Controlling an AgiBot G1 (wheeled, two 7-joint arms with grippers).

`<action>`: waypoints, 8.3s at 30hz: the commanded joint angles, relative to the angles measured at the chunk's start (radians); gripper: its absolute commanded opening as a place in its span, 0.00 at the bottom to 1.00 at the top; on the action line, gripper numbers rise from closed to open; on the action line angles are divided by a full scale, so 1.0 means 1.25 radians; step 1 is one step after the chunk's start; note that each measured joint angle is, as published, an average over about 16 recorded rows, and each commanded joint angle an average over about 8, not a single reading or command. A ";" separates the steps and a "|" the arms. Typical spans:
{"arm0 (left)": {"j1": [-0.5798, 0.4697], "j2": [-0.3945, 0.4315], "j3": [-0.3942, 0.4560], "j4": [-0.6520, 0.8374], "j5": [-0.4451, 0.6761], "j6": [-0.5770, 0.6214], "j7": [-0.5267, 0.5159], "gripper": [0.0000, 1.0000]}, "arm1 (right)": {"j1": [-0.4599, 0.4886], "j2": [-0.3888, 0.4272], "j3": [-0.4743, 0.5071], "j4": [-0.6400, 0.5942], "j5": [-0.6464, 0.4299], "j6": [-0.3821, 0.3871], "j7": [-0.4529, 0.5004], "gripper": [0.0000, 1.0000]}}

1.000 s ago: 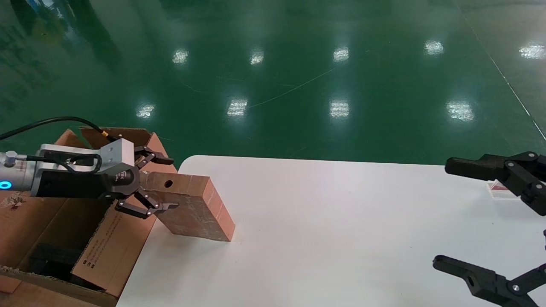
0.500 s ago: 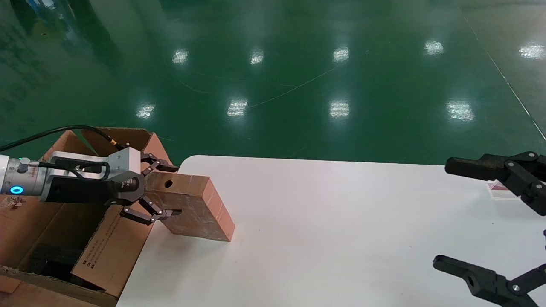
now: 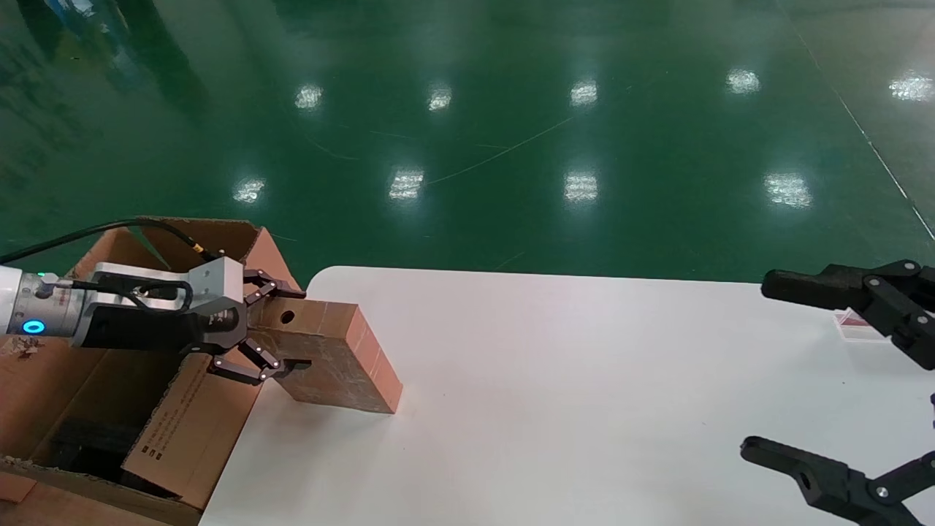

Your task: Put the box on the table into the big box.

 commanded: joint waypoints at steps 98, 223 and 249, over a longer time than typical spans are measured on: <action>-0.073 -0.173 0.093 0.106 -0.048 -0.325 -0.454 0.00 | 0.000 0.000 -0.001 0.000 0.001 0.000 0.000 0.93; 0.759 -0.342 0.042 -0.426 -0.381 -0.934 -0.854 1.00 | 0.000 0.001 -0.002 0.000 0.001 0.001 -0.001 1.00; 0.806 -0.382 0.042 -0.506 -0.425 -0.996 -0.873 1.00 | 0.001 0.001 -0.002 0.000 0.001 0.001 -0.001 1.00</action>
